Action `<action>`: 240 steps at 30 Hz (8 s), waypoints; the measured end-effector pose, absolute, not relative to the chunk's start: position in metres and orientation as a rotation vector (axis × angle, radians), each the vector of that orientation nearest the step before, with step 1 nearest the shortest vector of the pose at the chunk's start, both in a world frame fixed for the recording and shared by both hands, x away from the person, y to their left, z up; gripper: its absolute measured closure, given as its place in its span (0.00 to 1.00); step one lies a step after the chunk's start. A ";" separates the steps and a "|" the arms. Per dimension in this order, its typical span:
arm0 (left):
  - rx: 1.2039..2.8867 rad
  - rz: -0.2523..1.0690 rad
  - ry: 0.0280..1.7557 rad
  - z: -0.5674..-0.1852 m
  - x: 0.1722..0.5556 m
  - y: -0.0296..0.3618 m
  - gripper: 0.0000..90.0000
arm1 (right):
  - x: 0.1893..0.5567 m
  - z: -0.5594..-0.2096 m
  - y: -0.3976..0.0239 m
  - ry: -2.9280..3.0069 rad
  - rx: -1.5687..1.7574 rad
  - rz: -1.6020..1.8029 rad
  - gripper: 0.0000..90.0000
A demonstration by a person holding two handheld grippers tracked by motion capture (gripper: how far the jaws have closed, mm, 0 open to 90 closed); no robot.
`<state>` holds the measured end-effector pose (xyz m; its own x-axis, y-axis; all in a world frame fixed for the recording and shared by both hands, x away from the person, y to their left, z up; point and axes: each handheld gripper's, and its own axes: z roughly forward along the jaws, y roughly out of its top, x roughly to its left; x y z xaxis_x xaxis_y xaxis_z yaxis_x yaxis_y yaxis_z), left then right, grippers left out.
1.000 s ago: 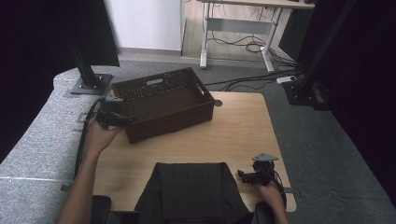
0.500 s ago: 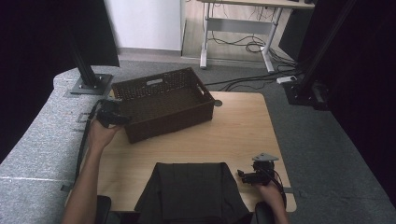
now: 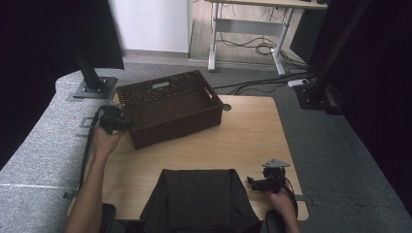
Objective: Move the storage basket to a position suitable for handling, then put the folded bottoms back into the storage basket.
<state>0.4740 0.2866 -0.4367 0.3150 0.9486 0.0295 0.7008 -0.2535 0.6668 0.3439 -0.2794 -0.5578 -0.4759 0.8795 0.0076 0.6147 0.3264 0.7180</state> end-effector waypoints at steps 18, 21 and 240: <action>2.017 0.587 1.474 -0.438 0.473 0.283 0.67 | 0.344 -0.558 -0.279 2.213 1.323 0.943 0.00; 2.018 0.583 1.461 -0.438 0.473 0.282 0.69 | 0.344 -0.558 -0.279 2.213 1.324 0.943 0.00; 2.106 -0.065 1.077 -0.537 0.289 0.186 0.01 | 0.293 -0.539 -0.185 2.604 1.316 1.153 0.06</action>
<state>0.2888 0.1859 -0.5367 0.6438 0.6751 -0.3603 0.7134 -0.3591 0.6018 0.2932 -0.1851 -0.5390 -0.6483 0.6977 0.3048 0.6946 0.3780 0.6121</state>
